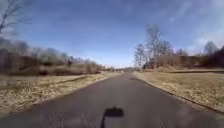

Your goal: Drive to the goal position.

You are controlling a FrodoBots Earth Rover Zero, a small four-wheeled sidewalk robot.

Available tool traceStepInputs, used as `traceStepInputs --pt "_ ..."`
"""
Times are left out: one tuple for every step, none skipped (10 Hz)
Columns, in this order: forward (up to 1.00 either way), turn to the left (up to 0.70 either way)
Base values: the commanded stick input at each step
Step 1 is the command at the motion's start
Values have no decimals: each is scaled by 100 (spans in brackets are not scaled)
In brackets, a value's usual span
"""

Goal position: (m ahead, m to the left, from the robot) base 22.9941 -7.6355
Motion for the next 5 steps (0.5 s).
traceStepInputs --pt "85 0" --pt "85 0" --pt "85 0" --pt "85 0" --pt "85 0"
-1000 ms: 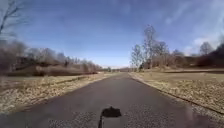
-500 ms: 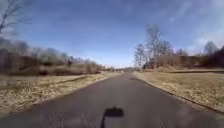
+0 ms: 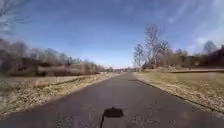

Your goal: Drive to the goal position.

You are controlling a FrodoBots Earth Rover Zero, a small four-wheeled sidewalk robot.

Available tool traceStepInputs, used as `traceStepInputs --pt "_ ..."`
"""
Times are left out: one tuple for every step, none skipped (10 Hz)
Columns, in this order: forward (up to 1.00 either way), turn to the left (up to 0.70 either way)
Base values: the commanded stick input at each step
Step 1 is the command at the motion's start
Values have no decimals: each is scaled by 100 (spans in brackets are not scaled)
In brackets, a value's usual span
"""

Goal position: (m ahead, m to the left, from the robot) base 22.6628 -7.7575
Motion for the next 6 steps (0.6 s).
traceStepInputs --pt "85 0" --pt "85 0" --pt "85 0" --pt "85 0" --pt "85 0" --pt "85 0"
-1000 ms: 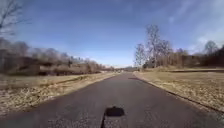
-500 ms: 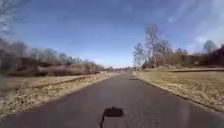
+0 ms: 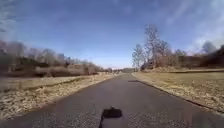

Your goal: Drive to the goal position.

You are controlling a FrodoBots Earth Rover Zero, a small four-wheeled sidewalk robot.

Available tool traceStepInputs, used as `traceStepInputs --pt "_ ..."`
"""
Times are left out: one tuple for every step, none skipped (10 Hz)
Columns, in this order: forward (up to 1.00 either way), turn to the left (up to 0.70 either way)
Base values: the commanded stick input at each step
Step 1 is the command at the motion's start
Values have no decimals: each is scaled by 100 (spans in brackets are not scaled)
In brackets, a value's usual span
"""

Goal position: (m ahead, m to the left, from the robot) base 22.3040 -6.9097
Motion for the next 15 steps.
traceStepInputs --pt "85 0" --pt "85 0" --pt "85 0" --pt "85 0" --pt "85 0" --pt "85 0" --pt "85 0" --pt "85 0" --pt "85 0" --pt "85 0" --pt "85 0" --pt "85 0" --pt "85 0" --pt "85 0" --pt "85 0"
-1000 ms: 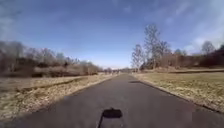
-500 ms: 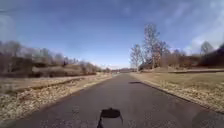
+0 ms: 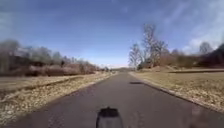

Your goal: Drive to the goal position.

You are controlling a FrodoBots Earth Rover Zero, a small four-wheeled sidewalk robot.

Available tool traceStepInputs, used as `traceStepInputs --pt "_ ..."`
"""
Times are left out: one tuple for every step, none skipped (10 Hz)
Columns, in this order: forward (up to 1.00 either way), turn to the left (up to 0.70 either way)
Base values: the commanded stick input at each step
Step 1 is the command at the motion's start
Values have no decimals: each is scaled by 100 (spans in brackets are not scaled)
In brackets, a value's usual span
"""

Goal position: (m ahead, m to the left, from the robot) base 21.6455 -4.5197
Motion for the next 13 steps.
traceStepInputs --pt "85 0" --pt "85 0" --pt "85 0" --pt "85 0" --pt "85 0" --pt "85 0" --pt "85 0" --pt "85 0" --pt "85 0" --pt "85 0" --pt "85 0" --pt "85 0" --pt "85 0"
